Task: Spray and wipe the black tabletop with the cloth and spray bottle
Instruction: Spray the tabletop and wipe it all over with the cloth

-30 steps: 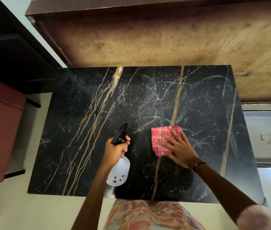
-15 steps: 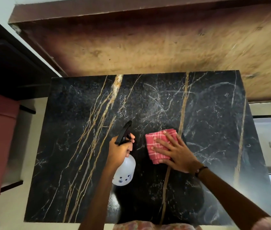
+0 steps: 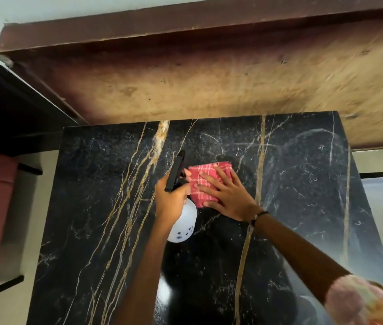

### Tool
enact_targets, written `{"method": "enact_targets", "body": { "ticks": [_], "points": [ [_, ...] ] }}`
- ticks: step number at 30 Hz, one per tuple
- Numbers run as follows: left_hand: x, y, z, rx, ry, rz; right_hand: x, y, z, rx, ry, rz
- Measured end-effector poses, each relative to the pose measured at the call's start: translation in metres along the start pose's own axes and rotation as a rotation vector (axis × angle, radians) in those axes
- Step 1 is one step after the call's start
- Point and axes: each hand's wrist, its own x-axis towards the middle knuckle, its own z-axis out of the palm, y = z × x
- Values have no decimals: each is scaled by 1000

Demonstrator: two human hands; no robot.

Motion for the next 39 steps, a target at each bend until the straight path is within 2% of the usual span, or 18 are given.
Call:
{"method": "enact_targets", "body": {
  "ticks": [2, 5, 9, 11, 15, 19, 21, 23, 26, 28, 33, 37, 39],
  "points": [
    [9, 3, 1, -15, -8, 26, -19, 27, 1, -21, 33, -24],
    [21, 8, 3, -34, 2, 54, -14, 65, -8, 2, 39, 159],
    [32, 13, 5, -36, 11, 85, 51, 75, -27, 151, 49, 437],
    [36, 15, 4, -41, 4, 99, 87, 62, -31, 188, 44, 493],
    [46, 23, 6, -6, 12, 101, 111, 30, -26, 103, 39, 322],
    [57, 28, 6, -29, -17, 111, 64, 47, -11, -4, 67, 84],
    [60, 31, 5, -25, -55, 134, 45, 68, -11, -1, 100, 150],
    [63, 34, 3, -22, -76, 154, 47, 82, -17, 66, 108, 308],
    [63, 35, 0, -17, -105, 176, 86, 82, -31, 154, 74, 492],
    [62, 33, -4, 1, -109, 181, 116, 71, -35, 165, 47, 538],
    [58, 26, -9, 79, -68, 149, 137, 25, -29, 87, 35, 350],
    [56, 24, -5, 88, -75, 134, 80, 18, -11, 19, 54, 158],
    [55, 24, 1, 63, -105, 149, 41, 38, -5, -2, 81, 174]
  ]
}}
